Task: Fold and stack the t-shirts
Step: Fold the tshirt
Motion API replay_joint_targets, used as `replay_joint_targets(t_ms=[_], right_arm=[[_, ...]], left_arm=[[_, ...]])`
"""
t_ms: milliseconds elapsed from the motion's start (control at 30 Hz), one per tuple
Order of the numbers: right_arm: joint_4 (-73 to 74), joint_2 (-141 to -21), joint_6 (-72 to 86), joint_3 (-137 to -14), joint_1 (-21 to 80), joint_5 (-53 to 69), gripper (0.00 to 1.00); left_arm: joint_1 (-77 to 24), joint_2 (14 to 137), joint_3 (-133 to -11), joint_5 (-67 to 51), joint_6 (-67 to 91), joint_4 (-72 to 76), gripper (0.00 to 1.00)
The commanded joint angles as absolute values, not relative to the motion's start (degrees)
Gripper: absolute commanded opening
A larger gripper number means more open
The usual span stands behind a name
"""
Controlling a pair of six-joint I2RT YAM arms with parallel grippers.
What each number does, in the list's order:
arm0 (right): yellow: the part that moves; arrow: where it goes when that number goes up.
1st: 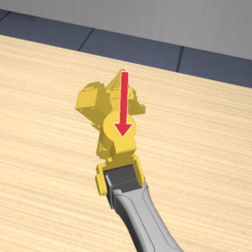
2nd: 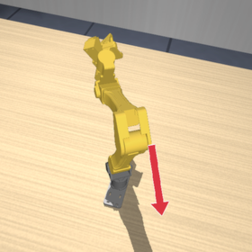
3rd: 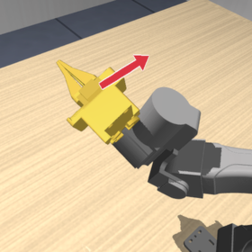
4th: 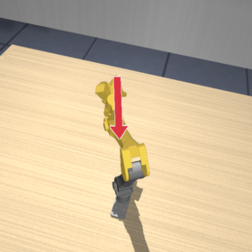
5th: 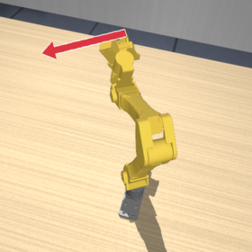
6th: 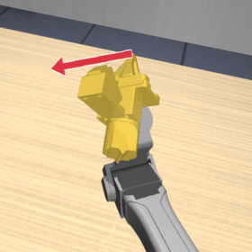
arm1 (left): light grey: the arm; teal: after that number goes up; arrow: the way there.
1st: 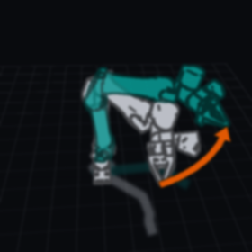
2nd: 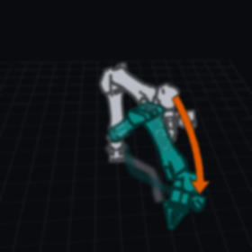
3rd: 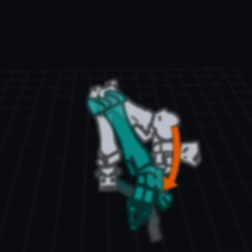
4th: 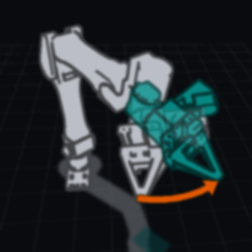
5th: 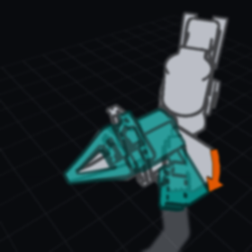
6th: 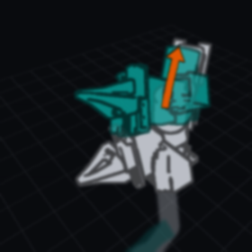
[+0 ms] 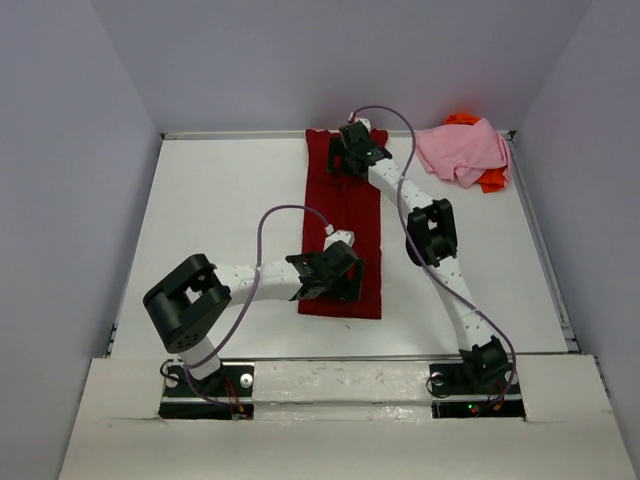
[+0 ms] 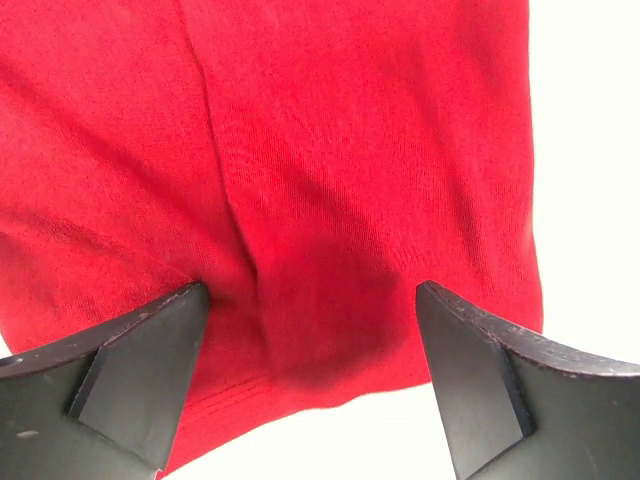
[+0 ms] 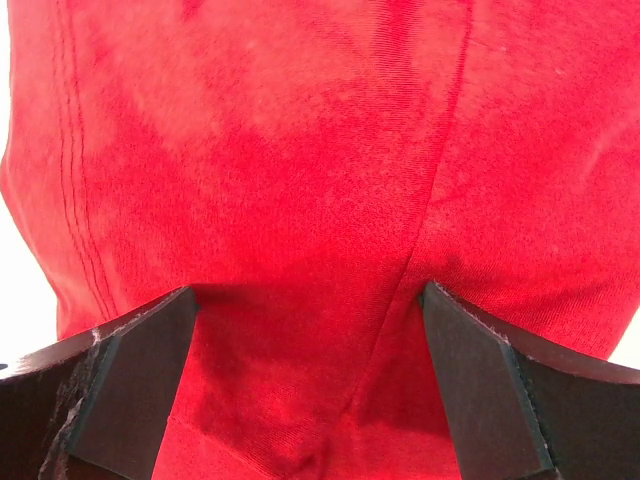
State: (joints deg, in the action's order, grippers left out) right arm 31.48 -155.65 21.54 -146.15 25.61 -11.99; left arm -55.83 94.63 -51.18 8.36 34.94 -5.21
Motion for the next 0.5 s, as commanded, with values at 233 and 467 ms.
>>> replay_joint_targets(t_ms=[233,467], right_arm=[[27.25,-154.34,18.28,-143.62,30.06,-13.09,1.00],[27.42,-152.93,16.70,-141.08,30.06,-18.10,1.00]], left_arm=[[-63.63,96.86,-48.08,-1.76,52.82,-14.24,0.98],[-63.63,92.29,-44.39,2.36,56.51,-15.73,0.98]])
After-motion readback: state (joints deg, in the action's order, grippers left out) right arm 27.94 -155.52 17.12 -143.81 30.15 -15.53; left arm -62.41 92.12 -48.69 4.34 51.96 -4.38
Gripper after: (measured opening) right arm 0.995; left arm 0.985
